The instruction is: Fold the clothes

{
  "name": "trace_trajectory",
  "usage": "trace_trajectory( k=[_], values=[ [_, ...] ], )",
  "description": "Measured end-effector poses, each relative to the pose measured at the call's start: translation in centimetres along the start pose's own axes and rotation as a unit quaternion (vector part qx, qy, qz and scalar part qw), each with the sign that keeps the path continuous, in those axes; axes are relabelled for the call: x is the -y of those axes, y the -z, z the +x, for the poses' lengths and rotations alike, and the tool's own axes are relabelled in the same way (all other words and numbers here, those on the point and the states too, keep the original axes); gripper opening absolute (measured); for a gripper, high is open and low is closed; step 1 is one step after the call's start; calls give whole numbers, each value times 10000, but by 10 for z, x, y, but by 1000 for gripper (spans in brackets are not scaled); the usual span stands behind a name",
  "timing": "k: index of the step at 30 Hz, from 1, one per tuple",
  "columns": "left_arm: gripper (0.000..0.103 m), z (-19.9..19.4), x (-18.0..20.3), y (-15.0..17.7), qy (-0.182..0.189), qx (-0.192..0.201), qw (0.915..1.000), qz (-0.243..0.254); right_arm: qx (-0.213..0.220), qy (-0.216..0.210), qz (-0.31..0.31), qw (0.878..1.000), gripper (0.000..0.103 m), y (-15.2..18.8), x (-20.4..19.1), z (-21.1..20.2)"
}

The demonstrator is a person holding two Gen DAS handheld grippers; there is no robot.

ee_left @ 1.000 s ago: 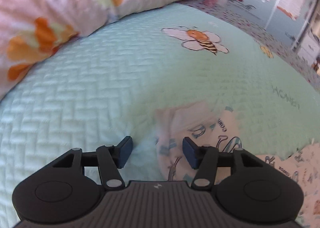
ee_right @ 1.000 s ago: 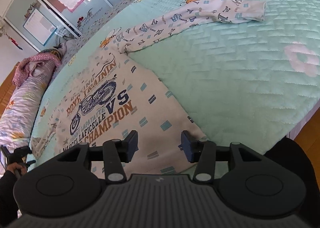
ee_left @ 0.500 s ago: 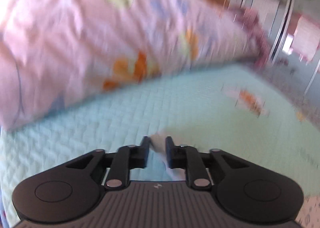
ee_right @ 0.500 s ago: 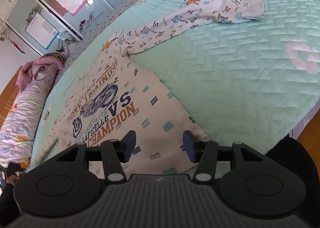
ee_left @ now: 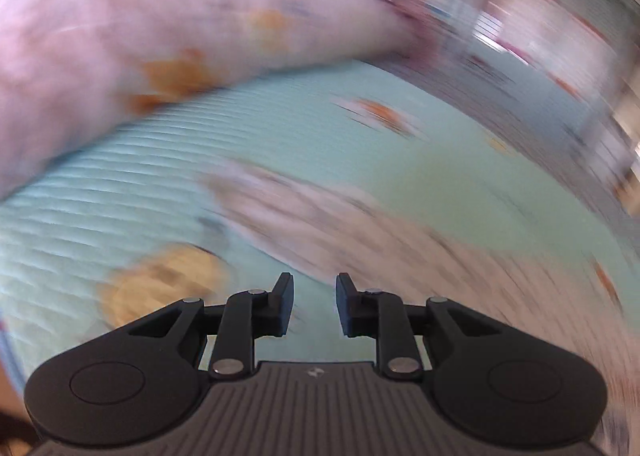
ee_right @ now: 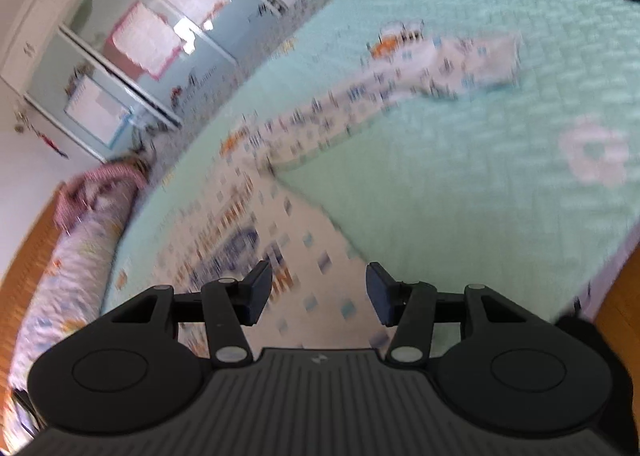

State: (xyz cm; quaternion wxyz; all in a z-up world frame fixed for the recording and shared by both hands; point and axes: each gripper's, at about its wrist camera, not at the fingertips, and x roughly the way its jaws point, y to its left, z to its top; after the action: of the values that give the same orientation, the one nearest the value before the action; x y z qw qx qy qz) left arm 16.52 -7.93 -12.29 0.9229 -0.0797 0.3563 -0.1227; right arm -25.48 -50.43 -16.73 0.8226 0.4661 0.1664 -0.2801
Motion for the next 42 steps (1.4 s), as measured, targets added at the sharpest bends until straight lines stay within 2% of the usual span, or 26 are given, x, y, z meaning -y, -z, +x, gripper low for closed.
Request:
trace_trajectory(
  k=[3, 5, 8, 10, 12, 14, 17, 20, 22, 24, 29, 33, 35, 37, 38, 39, 40, 41, 42],
  values=[
    [26, -2, 68, 32, 692, -191, 9932, 913, 78, -212, 295, 9993, 55, -23, 2, 7],
    [31, -4, 110, 56, 1104, -280, 9816, 1535, 79, -361, 532, 9979, 56, -39, 3, 16],
    [33, -6, 150, 92, 1322, -268, 9640, 2292, 67, -506, 518, 9974, 59, -61, -2, 37],
    [33, -1, 160, 107, 1308, -360, 9580, 2527, 41, -509, 292, 9983, 60, -74, -7, 53],
    [34, 3, 160, 116, 1276, -375, 9549, 2655, 57, -402, 313, 9987, 61, -87, -2, 67],
    [40, 1, 154, 121, 1275, -277, 9526, 2748, 149, -296, 535, 9980, 61, -97, 11, 73],
    [47, 3, 143, 123, 1331, -172, 9531, 2713, 515, -17, 899, 9946, 61, -103, 42, 64],
    [56, 6, 142, 129, 1300, 45, 9521, 2768, 881, 350, 1489, 9843, 61, -104, 83, 43],
    [58, 7, 144, 132, 1240, 137, 9526, 2775, 974, 360, 1895, 9764, 60, -100, 111, 31],
    [59, 6, 147, 134, 1146, 197, 9511, 2863, 979, 6, 2203, 9705, 59, -95, 130, 28],
    [66, 4, 150, 137, 972, 322, 9503, 2939, 1199, 7, 2447, 9622, 60, -102, 135, 24],
    [68, 4, 151, 139, 899, 361, 9500, 2968, 1559, 303, 2300, 9601, 63, -100, 145, -4],
    [69, 5, 152, 139, 866, 365, 9495, 2995, 1441, 390, 2265, 9625, 65, -100, 157, -3],
    [69, 5, 153, 139, 837, 366, 9490, 3017, 1242, 194, 2135, 9688, 64, -110, 163, 9],
    [69, 5, 153, 140, 824, 368, 9489, 3024, 1161, 115, 2025, 9723, 62, -117, 163, 16],
    [69, 4, 154, 140, 808, 373, 9487, 3035, 1045, 89, 1885, 9764, 56, -126, 161, 27],
    [69, 4, 154, 140, 791, 381, 9483, 3049, 935, 164, 1804, 9790, 26, -134, 160, 37],
    [70, 4, 155, 141, 773, 388, 9480, 3064, 826, 238, 1723, 9813, 5, -142, 158, 47],
    [70, 3, 155, 141, 753, 397, 9475, 3081, 743, 292, 1636, 9833, 5, -150, 156, 56]
  ],
)
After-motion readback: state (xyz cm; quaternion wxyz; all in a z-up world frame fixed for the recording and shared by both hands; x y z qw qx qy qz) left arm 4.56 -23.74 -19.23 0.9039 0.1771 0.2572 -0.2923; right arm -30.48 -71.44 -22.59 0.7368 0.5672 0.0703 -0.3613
